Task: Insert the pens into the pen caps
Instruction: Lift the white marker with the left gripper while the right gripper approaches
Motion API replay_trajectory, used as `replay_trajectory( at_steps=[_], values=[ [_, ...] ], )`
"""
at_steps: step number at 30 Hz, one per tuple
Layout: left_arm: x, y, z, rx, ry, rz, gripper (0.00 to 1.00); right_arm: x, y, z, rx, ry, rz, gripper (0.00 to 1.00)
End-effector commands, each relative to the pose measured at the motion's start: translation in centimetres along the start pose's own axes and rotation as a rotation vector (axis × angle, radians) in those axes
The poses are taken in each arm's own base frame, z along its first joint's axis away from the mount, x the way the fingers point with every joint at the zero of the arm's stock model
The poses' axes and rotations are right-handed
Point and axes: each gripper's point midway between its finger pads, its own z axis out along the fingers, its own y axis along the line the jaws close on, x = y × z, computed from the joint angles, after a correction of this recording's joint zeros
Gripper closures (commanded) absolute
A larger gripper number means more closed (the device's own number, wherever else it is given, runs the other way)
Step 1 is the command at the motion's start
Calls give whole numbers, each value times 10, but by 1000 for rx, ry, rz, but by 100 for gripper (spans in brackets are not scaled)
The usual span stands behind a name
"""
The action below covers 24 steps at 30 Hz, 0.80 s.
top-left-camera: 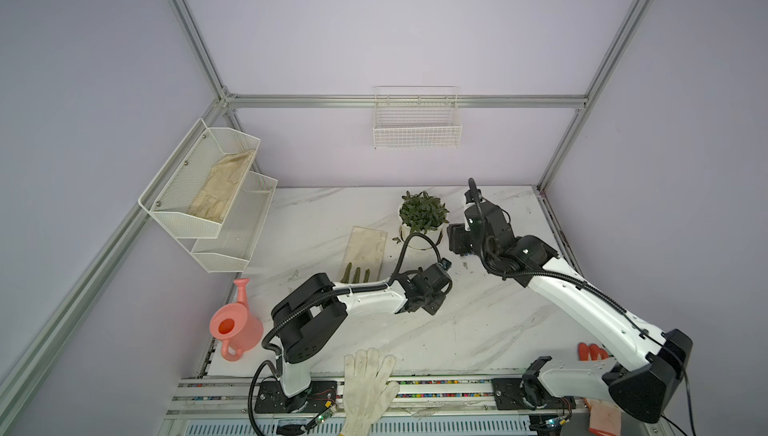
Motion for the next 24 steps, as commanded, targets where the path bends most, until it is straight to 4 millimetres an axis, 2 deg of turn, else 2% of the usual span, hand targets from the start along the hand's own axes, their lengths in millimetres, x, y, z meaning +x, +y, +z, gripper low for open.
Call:
replay_trajectory(
  at_steps=[1, 5, 10, 12, 15, 19, 24],
  values=[
    [-8, 3, -18, -79, -82, -103, 100, -5, 19, -29, -111, -83, -156, 33],
    [11, 22, -22, -133, -90, -200, 100, 9, 29, -25, -173, -45, -177, 33],
    [9, 43, -38, -220, -103, -201, 100, 2, 29, -15, -135, -36, -180, 33],
    [9, 49, -43, -227, -101, -211, 100, 6, 30, -7, -126, -11, -168, 33],
    [4, 58, -59, -249, -117, -200, 100, 22, 31, 19, -107, 92, -118, 33],
    [4, 69, -82, -255, -156, -230, 100, 55, 19, 61, -72, 263, 44, 39],
    [12, 80, -95, -265, -175, -240, 100, 90, 29, 88, -143, 344, 153, 42]
  ],
)
